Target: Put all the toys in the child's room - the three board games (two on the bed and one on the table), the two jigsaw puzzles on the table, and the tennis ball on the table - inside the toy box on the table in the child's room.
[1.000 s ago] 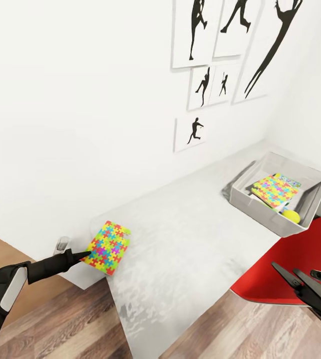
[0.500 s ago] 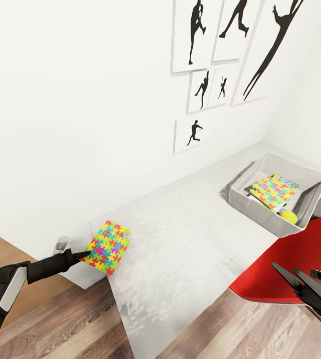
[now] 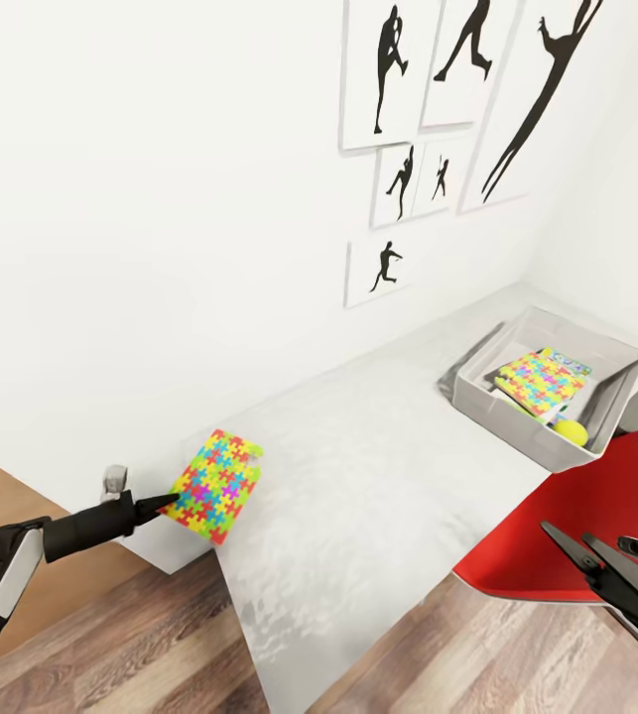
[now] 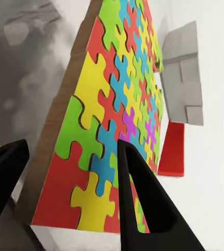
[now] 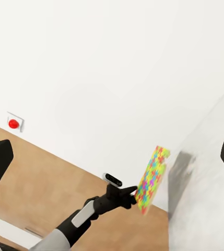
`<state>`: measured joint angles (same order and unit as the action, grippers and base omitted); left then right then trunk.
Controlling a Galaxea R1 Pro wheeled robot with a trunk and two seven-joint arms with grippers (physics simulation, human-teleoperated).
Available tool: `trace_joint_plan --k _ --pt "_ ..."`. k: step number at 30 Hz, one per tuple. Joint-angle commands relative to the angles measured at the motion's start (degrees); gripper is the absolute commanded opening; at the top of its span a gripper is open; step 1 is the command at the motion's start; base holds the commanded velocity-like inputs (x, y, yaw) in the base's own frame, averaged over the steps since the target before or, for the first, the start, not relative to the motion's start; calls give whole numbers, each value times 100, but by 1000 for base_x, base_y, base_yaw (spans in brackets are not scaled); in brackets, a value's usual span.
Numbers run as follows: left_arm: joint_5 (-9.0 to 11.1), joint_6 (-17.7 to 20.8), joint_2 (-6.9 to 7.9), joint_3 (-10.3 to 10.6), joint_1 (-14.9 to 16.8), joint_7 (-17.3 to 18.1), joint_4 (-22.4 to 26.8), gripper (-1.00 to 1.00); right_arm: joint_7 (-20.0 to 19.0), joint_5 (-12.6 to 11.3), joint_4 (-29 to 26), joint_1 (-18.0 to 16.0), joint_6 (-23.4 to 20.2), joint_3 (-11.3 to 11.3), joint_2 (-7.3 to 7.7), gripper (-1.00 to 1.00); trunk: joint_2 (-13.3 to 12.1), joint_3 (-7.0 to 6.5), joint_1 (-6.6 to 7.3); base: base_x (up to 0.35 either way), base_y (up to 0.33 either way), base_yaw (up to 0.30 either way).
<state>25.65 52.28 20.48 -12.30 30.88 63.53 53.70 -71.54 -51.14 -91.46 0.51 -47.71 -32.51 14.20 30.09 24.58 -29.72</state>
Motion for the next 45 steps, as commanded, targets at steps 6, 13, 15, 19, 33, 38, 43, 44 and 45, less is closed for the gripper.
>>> trace_joint_plan --k 6,13,15,19,33,38,43,44,45 --pt "10 396 55 -1 12 72 0 -100 8 -22 -3 1 -37 5 -22 100 -235 -102 130 0 0 0" --pt "7 623 105 11 15 390 3 -100 8 -19 -3 1 -37 0 -31 100 -516 -228 284 0 0 0" --pt "4 635 167 16 15 598 6 -100 8 -19 -3 1 -37 0 -35 100 -596 -264 327 0 0 0" --pt "-5 642 274 38 13 978 8 -100 2 -19 -3 1 -37 -1 -39 100 -717 -323 393 0 0 -10" --pt "-25 643 310 70 11 1195 18 -100 -9 -19 2 1 152 -1 -40 100 -717 -437 393 -128 0 -65" --pt "-25 643 317 63 12 1196 23 -100 -9 -19 1 1 170 -1 -40 100 -717 -481 393 -27 0 -72" --pt "-25 642 329 61 9 1196 26 -100 -9 -19 1 1 180 -1 -40 100 -717 -526 393 -5 0 -72" --pt "-25 639 331 64 11 1196 26 -100 -9 -19 3 1 181 -1 -40 100 -717 -534 393 -1 0 -72" --pt "-25 639 337 66 11 1198 26 -100 -9 -19 2 1 182 -1 -40 100 -717 -543 393 -1 0 -72"
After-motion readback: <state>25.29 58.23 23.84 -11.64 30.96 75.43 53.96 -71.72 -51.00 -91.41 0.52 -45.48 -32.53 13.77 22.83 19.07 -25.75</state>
